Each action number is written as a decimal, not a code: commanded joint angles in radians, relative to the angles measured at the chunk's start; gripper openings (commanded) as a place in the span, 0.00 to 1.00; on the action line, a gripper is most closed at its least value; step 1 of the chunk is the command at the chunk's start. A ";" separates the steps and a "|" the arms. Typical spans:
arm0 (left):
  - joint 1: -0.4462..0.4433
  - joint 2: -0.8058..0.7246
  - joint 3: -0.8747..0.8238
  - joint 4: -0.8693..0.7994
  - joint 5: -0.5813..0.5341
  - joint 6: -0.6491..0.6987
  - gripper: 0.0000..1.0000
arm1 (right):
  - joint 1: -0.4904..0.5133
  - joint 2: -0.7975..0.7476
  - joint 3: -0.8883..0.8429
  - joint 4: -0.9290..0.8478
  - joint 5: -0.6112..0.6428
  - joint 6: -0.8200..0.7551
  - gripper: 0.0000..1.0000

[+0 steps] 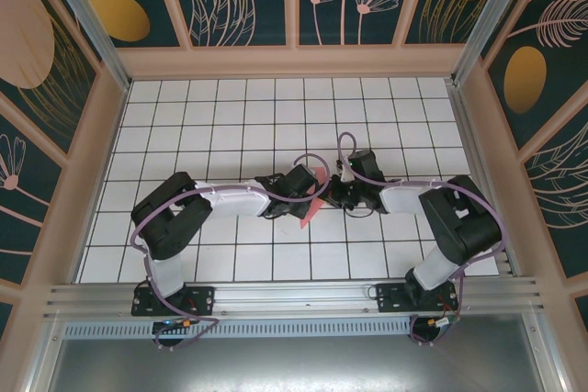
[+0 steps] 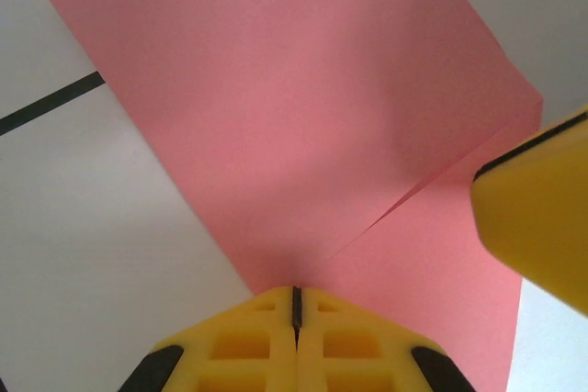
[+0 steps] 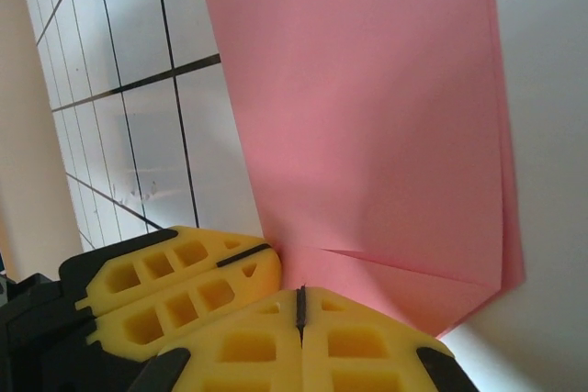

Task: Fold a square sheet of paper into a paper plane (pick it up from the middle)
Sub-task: Third fold the triangle at the center of the table.

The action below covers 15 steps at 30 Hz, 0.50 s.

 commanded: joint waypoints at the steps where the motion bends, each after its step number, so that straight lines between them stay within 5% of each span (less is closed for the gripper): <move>1: 0.003 0.017 0.007 -0.001 -0.018 0.020 0.06 | 0.007 0.041 0.019 0.011 -0.014 -0.019 0.00; 10: 0.002 -0.017 0.015 -0.011 -0.040 0.003 0.12 | 0.009 0.099 -0.020 0.013 0.064 -0.002 0.00; 15: 0.002 -0.108 0.023 -0.053 -0.081 -0.041 0.26 | 0.013 0.079 -0.019 -0.007 0.092 0.015 0.00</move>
